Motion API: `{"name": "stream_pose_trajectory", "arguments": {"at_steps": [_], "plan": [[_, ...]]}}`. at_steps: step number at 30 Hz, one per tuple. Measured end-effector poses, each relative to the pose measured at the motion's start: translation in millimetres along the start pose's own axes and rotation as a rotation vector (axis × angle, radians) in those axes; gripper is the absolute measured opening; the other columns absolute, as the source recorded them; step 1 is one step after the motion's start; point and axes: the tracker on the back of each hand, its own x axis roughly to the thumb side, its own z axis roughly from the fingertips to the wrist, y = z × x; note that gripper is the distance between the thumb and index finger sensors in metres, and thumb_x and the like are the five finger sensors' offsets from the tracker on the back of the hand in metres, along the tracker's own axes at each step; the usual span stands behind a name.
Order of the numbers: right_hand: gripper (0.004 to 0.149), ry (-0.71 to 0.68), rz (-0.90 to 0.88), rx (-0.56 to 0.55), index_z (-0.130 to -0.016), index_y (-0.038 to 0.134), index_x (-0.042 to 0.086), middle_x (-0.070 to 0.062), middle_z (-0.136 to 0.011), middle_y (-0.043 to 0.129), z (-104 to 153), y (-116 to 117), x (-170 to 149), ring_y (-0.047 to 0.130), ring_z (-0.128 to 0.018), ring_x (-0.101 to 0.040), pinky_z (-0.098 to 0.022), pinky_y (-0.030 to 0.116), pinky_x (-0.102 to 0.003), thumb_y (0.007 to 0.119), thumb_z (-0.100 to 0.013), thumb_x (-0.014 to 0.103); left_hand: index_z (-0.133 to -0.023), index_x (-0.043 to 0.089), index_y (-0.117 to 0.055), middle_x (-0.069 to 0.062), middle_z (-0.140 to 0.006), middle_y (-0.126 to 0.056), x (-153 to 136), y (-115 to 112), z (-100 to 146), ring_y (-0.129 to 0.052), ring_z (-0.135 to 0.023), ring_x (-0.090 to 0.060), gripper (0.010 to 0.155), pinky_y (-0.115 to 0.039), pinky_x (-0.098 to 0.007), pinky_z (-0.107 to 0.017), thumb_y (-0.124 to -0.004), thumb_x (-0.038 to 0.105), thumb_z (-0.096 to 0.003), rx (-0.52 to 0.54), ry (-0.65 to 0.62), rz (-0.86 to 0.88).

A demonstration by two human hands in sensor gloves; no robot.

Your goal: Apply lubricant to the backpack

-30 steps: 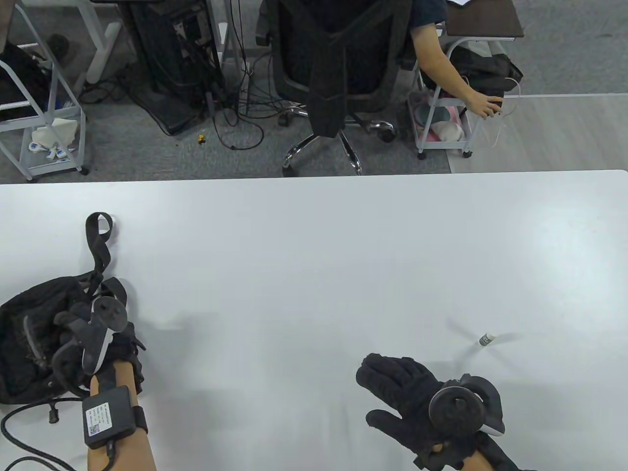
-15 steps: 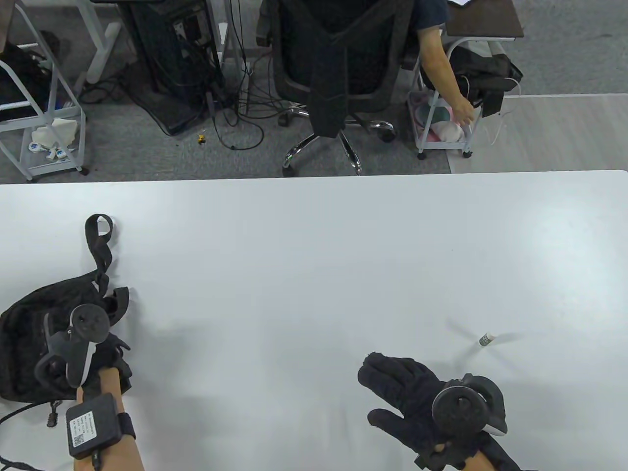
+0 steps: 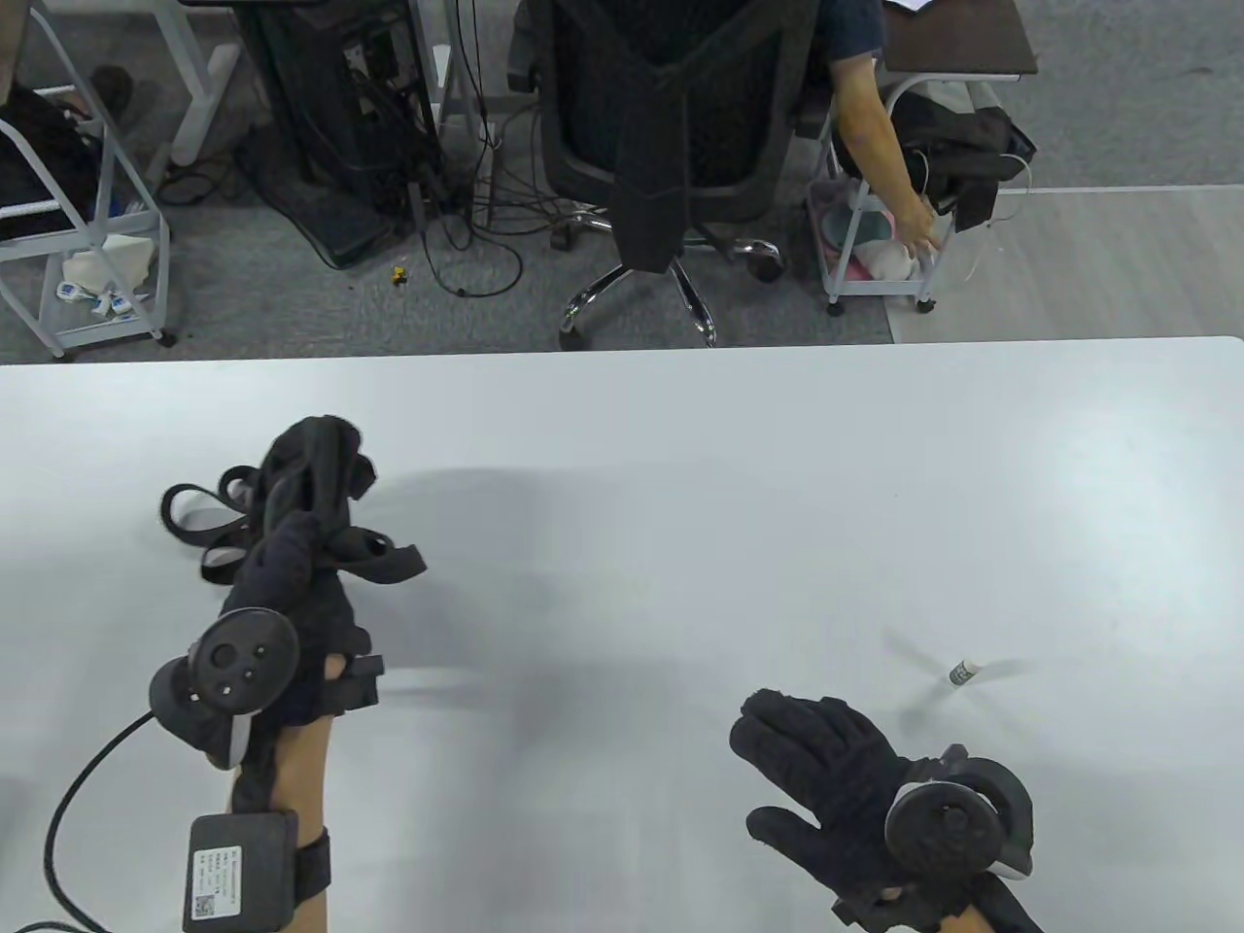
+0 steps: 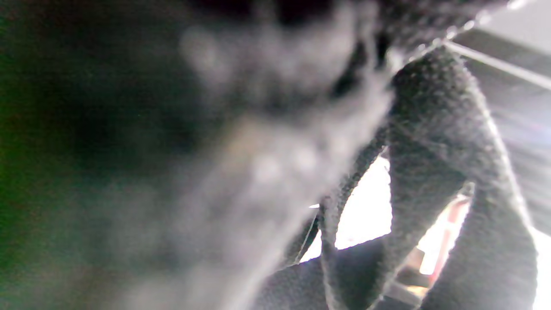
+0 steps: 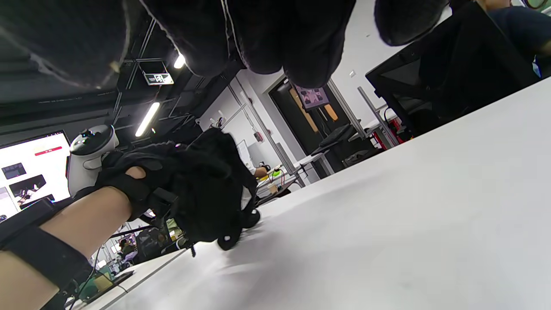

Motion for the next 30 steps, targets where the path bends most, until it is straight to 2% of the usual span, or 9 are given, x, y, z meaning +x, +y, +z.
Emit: {"name": "stream_pose_trajectory", "arguments": {"at_steps": [5,8,11,14,19,22,25,27,30], "plan": [[0.067,0.010,0.016,-0.049,-0.103,0.063,0.038,-0.001,-0.111,0.059,4,-13,-4,0.077,-0.101,-0.033,-0.071,0.056,-0.065,0.077,-0.042,0.064,-0.085,0.012,-0.087,-0.012,-0.079,-0.096,70,-40,35,-0.109,-0.053,-0.031,0.045,-0.100,-0.047,-0.037,-0.091,0.023,-0.0417,-0.071,-0.340,0.073],[0.067,0.020,0.008,-0.079,-0.103,0.064,0.038,-0.001,-0.111,0.060,6,-20,-7,0.077,-0.101,-0.033,-0.071,0.056,-0.065,0.077,-0.042,0.064,-0.085,0.014,-0.086,-0.011,-0.079,-0.096,104,-70,69,-0.108,-0.055,-0.031,0.044,-0.100,-0.047,-0.038,-0.091,0.023,-0.0417,-0.182,-0.626,0.108],[0.067,0.028,0.008,-0.083,-0.103,0.064,0.038,-0.001,-0.111,0.060,6,-23,-9,0.077,-0.100,-0.033,-0.071,0.059,-0.063,0.077,-0.042,0.064,-0.085,0.016,-0.085,-0.009,-0.082,-0.094,122,-89,97,-0.107,-0.059,-0.031,0.044,-0.097,-0.050,-0.043,-0.090,0.023,-0.0417,-0.272,-0.837,0.055],[0.067,0.041,0.016,-0.074,-0.103,0.064,0.038,-0.001,-0.111,0.060,6,-22,-11,0.077,-0.100,-0.033,-0.071,0.059,-0.063,0.078,-0.042,0.064,-0.085,0.017,-0.084,-0.009,-0.083,-0.093,131,-105,127,-0.106,-0.062,-0.032,0.044,-0.094,-0.053,-0.046,-0.089,0.023,-0.0417,-0.284,-1.019,-0.115],[0.067,0.044,0.037,-0.037,-0.103,0.064,0.038,-0.002,-0.111,0.060,4,-15,-11,0.077,-0.101,-0.033,-0.070,0.060,-0.063,0.077,-0.042,0.064,-0.086,0.018,-0.082,-0.010,-0.088,-0.090,120,-125,147,-0.105,-0.071,-0.034,0.045,-0.092,-0.057,-0.049,-0.088,0.024,-0.0416,-0.423,-1.078,-0.207],[0.067,0.043,0.051,-0.021,-0.103,0.064,0.038,-0.001,-0.111,0.059,3,-12,-10,0.077,-0.100,-0.033,-0.070,0.060,-0.063,0.077,-0.042,0.064,-0.086,0.019,-0.082,-0.009,-0.089,-0.089,119,-133,147,-0.104,-0.074,-0.033,0.045,-0.091,-0.057,-0.053,-0.087,0.025,-0.0416,-0.544,-1.096,-0.232],[0.067,0.046,0.060,-0.012,-0.103,0.064,0.038,-0.001,-0.111,0.060,2,-11,-10,0.077,-0.100,-0.033,-0.070,0.060,-0.063,0.077,-0.042,0.064,-0.087,0.019,-0.082,-0.009,-0.090,-0.090,117,-138,145,-0.104,-0.076,-0.034,0.046,-0.087,-0.059,-0.056,-0.086,0.026,-0.0412,-0.648,-1.041,-0.205],[0.067,0.053,0.062,-0.001,-0.103,0.064,0.038,-0.002,-0.111,0.060,2,-9,-11,0.077,-0.101,-0.033,-0.070,0.060,-0.063,0.077,-0.042,0.064,-0.091,0.019,-0.078,-0.011,-0.095,-0.084,115,-145,145,-0.097,-0.084,-0.037,0.049,-0.079,-0.063,-0.062,-0.083,0.028,-0.0425,-0.833,-0.979,-0.206],[0.067,0.061,0.066,0.011,-0.103,0.065,0.038,-0.002,-0.111,0.060,1,-7,-12,0.077,-0.101,-0.033,-0.070,0.060,-0.063,0.077,-0.042,0.064,-0.093,0.019,-0.075,-0.011,-0.100,-0.078,112,-144,142,-0.091,-0.089,-0.039,0.052,-0.074,-0.065,-0.065,-0.081,0.030,-0.0426,-0.855,-0.942,-0.166]]}}
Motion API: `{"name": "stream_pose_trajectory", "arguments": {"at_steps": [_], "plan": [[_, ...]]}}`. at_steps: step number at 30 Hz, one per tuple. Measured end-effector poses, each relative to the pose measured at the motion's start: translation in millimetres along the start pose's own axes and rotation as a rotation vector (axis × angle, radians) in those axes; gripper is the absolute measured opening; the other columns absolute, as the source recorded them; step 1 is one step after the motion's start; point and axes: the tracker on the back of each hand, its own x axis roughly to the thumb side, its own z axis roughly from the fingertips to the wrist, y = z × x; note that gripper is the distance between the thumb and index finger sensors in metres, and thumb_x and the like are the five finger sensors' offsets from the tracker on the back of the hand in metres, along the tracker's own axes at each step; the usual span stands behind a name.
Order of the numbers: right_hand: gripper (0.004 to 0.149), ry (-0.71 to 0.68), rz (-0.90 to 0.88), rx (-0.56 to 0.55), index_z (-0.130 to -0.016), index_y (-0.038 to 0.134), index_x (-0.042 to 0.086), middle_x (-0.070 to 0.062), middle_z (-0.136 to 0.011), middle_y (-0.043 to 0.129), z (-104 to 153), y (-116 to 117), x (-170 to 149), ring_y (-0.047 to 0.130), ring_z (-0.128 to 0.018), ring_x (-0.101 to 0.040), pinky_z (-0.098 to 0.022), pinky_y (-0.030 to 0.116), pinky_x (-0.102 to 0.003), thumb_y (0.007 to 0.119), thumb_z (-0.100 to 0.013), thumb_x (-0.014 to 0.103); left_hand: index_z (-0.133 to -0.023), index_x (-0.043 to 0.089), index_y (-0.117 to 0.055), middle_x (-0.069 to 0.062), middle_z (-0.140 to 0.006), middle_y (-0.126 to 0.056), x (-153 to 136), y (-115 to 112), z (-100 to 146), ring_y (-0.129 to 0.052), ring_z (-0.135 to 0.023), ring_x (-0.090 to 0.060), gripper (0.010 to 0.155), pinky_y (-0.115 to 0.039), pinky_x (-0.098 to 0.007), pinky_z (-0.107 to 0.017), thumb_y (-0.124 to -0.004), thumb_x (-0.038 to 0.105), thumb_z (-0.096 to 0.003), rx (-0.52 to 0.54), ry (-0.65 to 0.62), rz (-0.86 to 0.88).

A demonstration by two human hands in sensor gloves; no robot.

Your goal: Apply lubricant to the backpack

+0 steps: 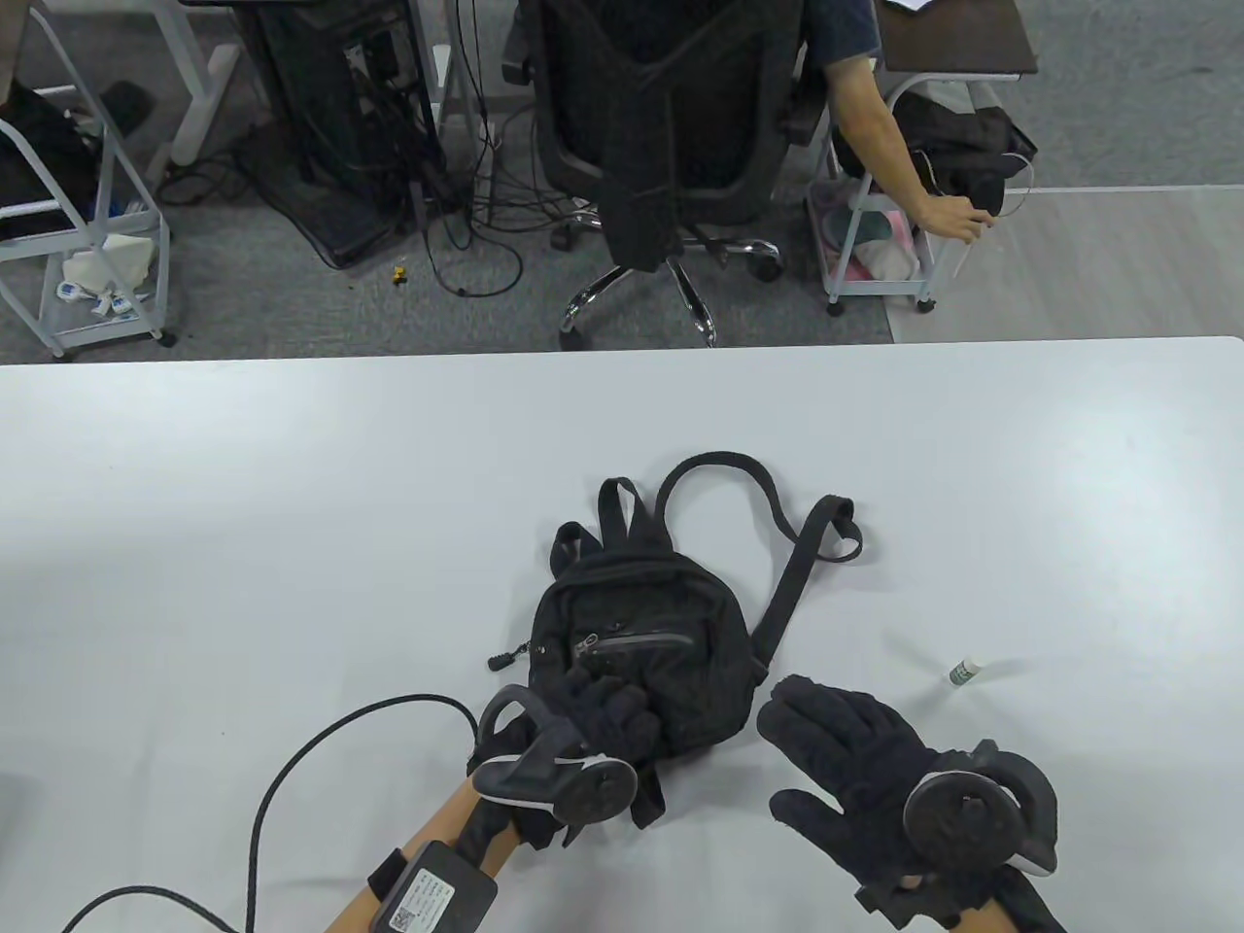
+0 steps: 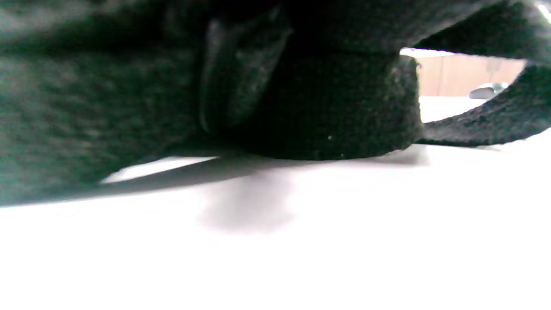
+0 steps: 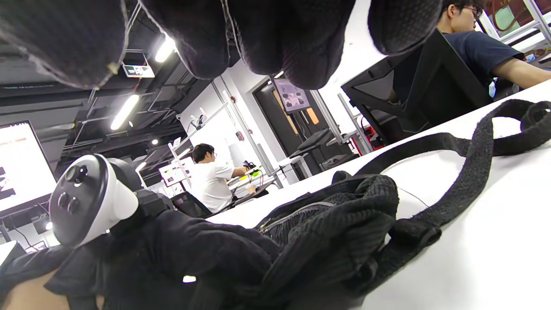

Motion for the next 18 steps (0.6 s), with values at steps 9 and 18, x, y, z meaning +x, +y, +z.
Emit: {"name": "stream_pose_trajectory", "arguments": {"at_steps": [9,18], "plan": [[0.066,0.008,0.016,0.028,-0.102,0.066,0.038,-0.002,-0.111,0.059,-1,4,0,0.077,-0.101,-0.033,-0.070,0.060,-0.063,0.077,-0.043,0.064,-0.105,0.018,-0.064,-0.018,-0.113,-0.058,-20,4,3,-0.067,-0.104,-0.045,0.071,-0.049,-0.068,-0.074,-0.076,0.053,-0.0445,-0.181,0.041,0.364],[0.066,0.043,-0.005,-0.013,-0.102,0.066,0.038,-0.002,-0.111,0.060,1,-8,-7,0.077,-0.101,-0.034,-0.071,0.059,-0.063,0.077,-0.043,0.064,-0.112,0.017,-0.040,-0.015,-0.117,-0.025,-8,-6,1,-0.031,-0.111,-0.041,0.082,-0.026,-0.064,-0.075,-0.073,0.054,-0.0467,-0.419,0.081,0.326]]}}
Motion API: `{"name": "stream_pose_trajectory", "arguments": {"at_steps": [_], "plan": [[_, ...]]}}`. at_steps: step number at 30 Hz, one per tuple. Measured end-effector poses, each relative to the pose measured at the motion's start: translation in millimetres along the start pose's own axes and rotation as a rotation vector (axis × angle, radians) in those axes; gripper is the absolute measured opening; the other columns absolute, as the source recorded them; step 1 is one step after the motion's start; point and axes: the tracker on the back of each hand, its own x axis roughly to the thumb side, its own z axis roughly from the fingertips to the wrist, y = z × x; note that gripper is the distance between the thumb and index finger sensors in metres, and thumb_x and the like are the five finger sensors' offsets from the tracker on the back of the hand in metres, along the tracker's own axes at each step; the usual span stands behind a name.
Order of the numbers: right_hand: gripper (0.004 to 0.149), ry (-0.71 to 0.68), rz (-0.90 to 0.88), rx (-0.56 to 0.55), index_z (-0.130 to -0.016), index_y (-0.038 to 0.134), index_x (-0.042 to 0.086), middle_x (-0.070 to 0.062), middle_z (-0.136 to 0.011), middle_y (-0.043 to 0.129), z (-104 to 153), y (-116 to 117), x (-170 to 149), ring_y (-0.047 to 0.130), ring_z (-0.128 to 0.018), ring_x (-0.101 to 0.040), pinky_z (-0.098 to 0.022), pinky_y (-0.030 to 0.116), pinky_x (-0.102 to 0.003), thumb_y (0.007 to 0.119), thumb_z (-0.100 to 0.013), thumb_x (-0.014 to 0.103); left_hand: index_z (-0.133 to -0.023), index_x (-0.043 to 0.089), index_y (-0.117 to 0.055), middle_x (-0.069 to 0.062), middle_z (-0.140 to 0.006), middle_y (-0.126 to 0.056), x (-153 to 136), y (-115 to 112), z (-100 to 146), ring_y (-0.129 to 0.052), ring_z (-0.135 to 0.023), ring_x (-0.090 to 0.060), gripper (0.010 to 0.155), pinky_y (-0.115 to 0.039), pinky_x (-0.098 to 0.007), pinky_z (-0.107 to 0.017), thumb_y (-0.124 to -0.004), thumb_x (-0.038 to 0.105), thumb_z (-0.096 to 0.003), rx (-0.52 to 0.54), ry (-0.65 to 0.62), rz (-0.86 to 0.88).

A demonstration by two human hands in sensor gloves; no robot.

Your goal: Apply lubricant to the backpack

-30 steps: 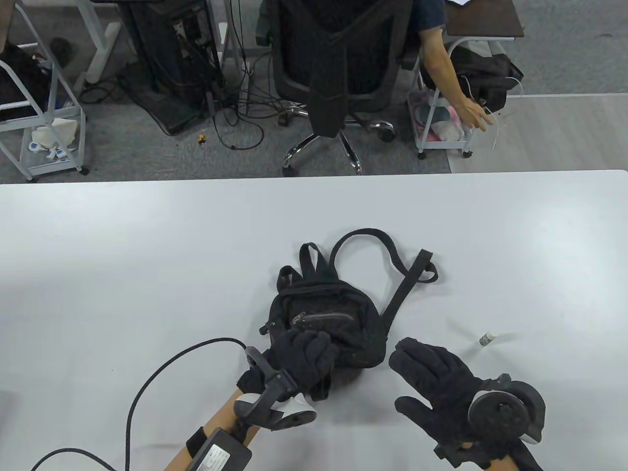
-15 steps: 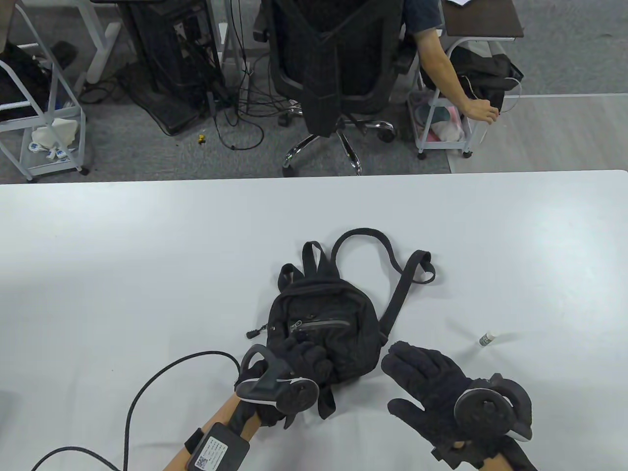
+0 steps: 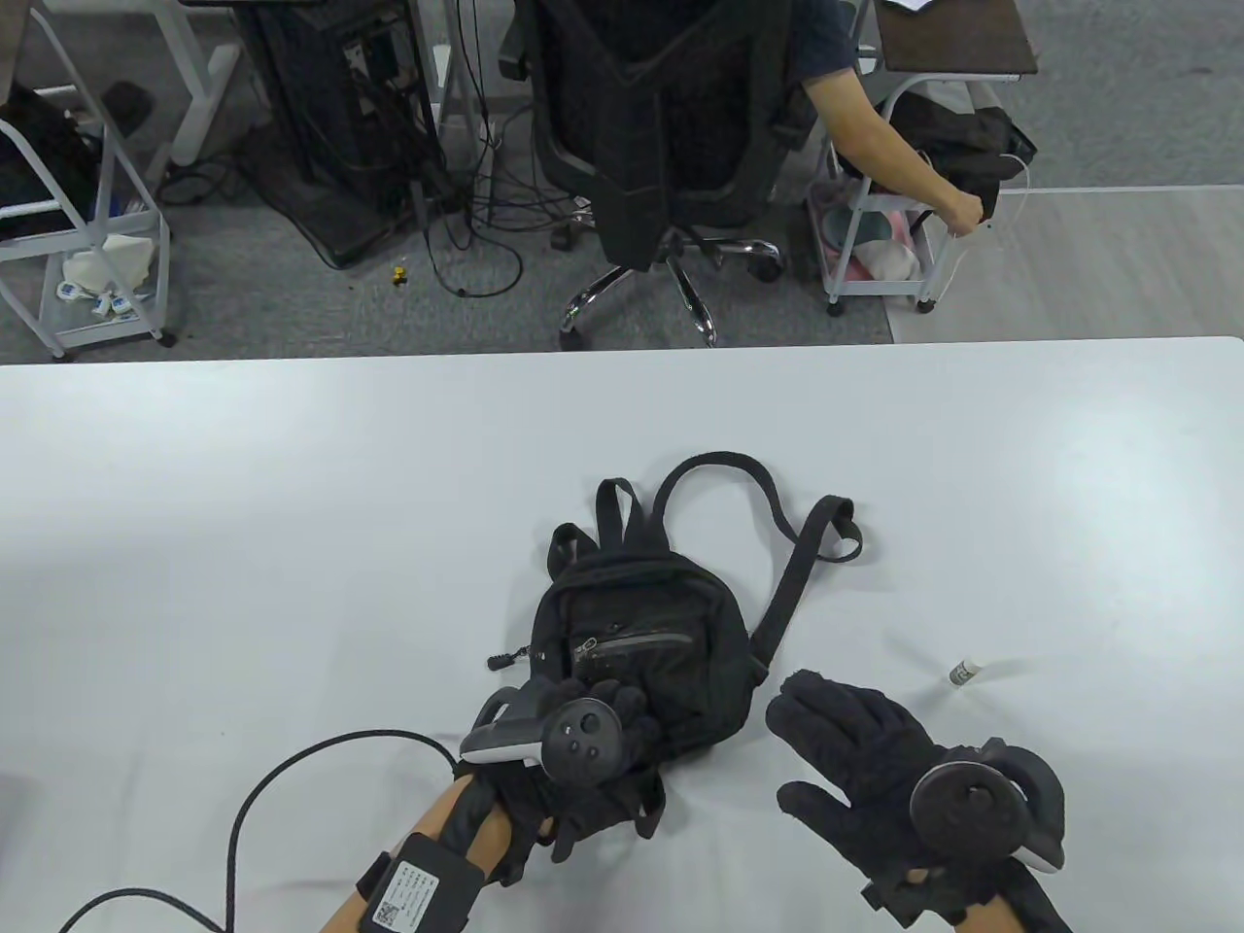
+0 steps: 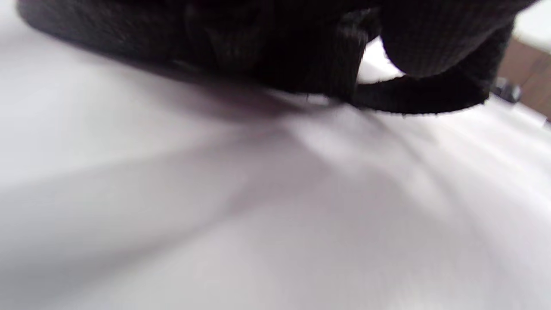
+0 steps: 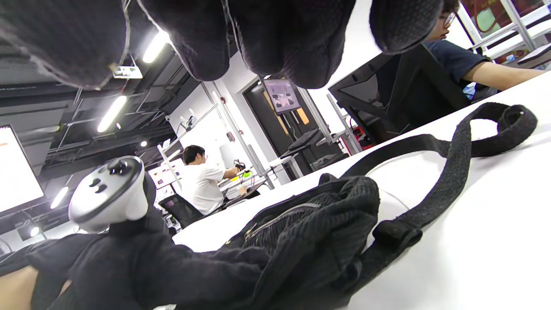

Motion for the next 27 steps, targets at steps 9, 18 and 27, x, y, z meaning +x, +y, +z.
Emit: {"name": "stream_pose_trajectory", "arguments": {"at_steps": [9,18,27], "plan": [[0.066,0.048,-0.015,-0.037,-0.102,0.067,0.037,-0.002,-0.111,0.060,1,-13,-11,0.077,-0.101,-0.034,-0.071,0.059,-0.063,0.078,-0.043,0.063,-0.110,0.016,-0.054,-0.021,-0.116,-0.047,3,27,23,-0.051,-0.107,-0.051,0.075,-0.041,-0.071,-0.073,-0.076,0.050,-0.0475,0.095,0.024,0.045],[0.065,0.112,-0.058,-0.100,-0.102,0.068,0.037,-0.002,-0.111,0.060,4,-33,-27,0.076,-0.102,-0.034,-0.072,0.057,-0.064,0.079,-0.043,0.062,-0.111,0.015,-0.056,-0.022,-0.116,-0.050,-5,58,70,-0.054,-0.106,-0.055,0.076,-0.043,-0.073,-0.073,-0.075,0.054,-0.0487,0.209,0.042,0.147],[0.063,0.405,-0.045,-0.121,-0.100,0.072,0.038,0.006,-0.112,0.063,10,-56,-75,0.070,-0.108,-0.031,-0.078,0.049,-0.064,0.090,-0.042,0.055,-0.109,0.014,-0.057,-0.022,-0.113,-0.056,-39,62,134,-0.065,-0.101,-0.054,0.076,-0.052,-0.074,-0.070,-0.076,0.053,-0.0476,0.807,-0.076,0.427]]}}
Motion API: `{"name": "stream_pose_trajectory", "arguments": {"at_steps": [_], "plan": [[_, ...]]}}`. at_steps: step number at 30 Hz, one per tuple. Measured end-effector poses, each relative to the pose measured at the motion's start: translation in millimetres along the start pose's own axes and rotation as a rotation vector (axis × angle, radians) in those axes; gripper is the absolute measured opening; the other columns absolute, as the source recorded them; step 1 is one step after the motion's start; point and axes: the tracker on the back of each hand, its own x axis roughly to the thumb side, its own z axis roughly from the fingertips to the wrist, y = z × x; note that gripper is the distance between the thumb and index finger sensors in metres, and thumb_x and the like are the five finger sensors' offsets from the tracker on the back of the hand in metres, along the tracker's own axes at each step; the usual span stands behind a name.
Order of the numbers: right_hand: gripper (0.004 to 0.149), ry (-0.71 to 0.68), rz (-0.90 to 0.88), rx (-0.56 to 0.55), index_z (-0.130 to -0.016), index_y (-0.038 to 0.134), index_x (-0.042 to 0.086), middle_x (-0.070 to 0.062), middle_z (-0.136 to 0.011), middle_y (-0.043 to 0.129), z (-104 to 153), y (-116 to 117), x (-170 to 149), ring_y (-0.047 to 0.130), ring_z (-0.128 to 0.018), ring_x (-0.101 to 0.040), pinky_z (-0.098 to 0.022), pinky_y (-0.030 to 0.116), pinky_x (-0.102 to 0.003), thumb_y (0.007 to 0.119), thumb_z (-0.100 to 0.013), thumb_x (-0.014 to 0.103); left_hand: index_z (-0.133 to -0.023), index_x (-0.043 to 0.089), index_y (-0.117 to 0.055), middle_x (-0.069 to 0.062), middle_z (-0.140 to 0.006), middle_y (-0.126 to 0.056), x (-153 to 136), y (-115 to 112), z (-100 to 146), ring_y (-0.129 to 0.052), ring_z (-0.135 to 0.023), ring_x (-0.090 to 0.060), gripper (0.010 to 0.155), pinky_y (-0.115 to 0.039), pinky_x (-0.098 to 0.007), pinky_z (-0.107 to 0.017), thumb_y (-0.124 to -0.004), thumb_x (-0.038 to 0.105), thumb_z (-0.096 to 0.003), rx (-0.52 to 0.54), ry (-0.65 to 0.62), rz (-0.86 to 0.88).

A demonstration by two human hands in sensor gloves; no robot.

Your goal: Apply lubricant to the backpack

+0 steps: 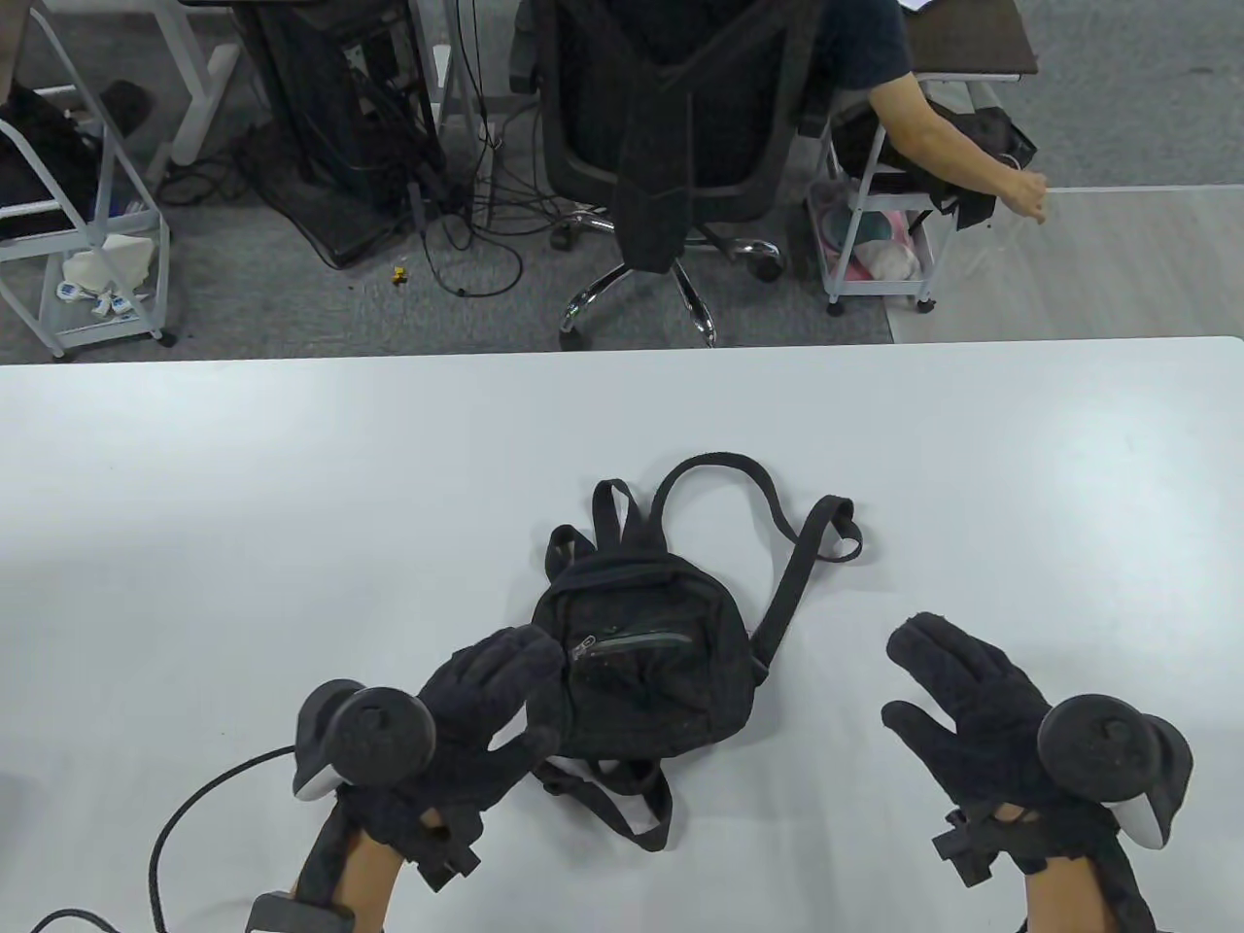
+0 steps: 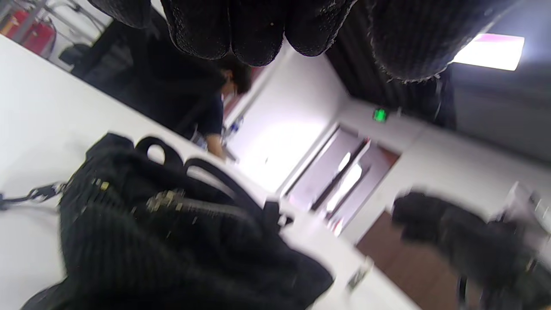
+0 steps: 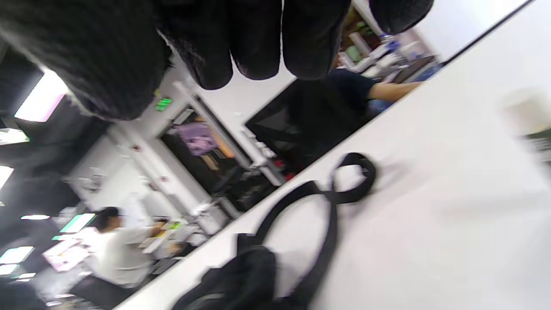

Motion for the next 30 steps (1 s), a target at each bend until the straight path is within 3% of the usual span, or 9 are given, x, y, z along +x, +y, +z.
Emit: {"name": "stream_pose_trajectory", "arguments": {"at_steps": [5,11,15,19,24,30], "plan": [[0.062,0.231,0.105,-0.061,-0.100,0.070,0.041,0.009,-0.113,0.060,-9,-2,-25,0.066,-0.110,-0.029,-0.081,0.045,-0.062,0.093,-0.043,0.052,-0.107,0.012,-0.061,-0.022,-0.111,-0.061,-18,16,15,-0.070,-0.098,-0.054,0.074,-0.055,-0.075,-0.068,-0.077,0.052,-0.0474,0.180,-0.014,0.128],[0.063,0.487,0.237,-0.086,-0.101,0.068,0.045,0.010,-0.114,0.058,-20,8,-52,0.067,-0.109,-0.026,-0.083,0.045,-0.059,0.095,-0.044,0.051,-0.107,0.012,-0.063,-0.021,-0.109,-0.064,-23,23,19,-0.072,-0.097,-0.054,0.072,-0.055,-0.075,-0.068,-0.076,0.052,-0.0478,0.207,-0.022,0.164],[0.064,0.608,0.357,-0.098,-0.101,0.066,0.047,0.011,-0.109,0.063,-26,18,-62,0.075,-0.101,-0.023,-0.082,0.049,-0.057,0.095,-0.044,0.051,-0.106,0.012,-0.063,-0.021,-0.109,-0.065,-22,22,19,-0.073,-0.096,-0.053,0.072,-0.056,-0.075,-0.068,-0.076,0.052,-0.0479,0.205,-0.026,0.159],[0.064,0.655,0.424,-0.110,-0.100,0.067,0.046,0.014,-0.101,0.073,-29,24,-65,0.085,-0.090,-0.020,-0.079,0.057,-0.054,0.097,-0.043,0.052,-0.106,0.012,-0.063,-0.021,-0.109,-0.066,-21,19,18,-0.074,-0.096,-0.053,0.072,-0.056,-0.075,-0.068,-0.076,0.052,-0.0479,0.190,-0.027,0.149],[0.052,0.663,0.453,-0.128,-0.092,0.078,0.043,0.011,-0.088,0.085,-30,27,-64,0.095,-0.073,-0.017,-0.075,0.064,-0.051,0.097,-0.045,0.048,-0.106,0.012,-0.063,-0.020,-0.108,-0.066,-22,17,18,-0.074,-0.096,-0.053,0.072,-0.056,-0.075,-0.068,-0.076,0.052,-0.0479,0.179,-0.022,0.146],[0.051,0.524,0.407,-0.182,-0.091,0.079,0.039,0.008,-0.085,0.087,-26,21,-41,0.098,-0.068,-0.018,-0.072,0.067,-0.050,0.097,-0.045,0.047,-0.106,0.012,-0.064,-0.020,-0.108,-0.067,-19,13,16,-0.075,-0.095,-0.053,0.072,-0.056,-0.075,-0.067,-0.076,0.052,-0.0479,0.174,-0.029,0.156]]}}
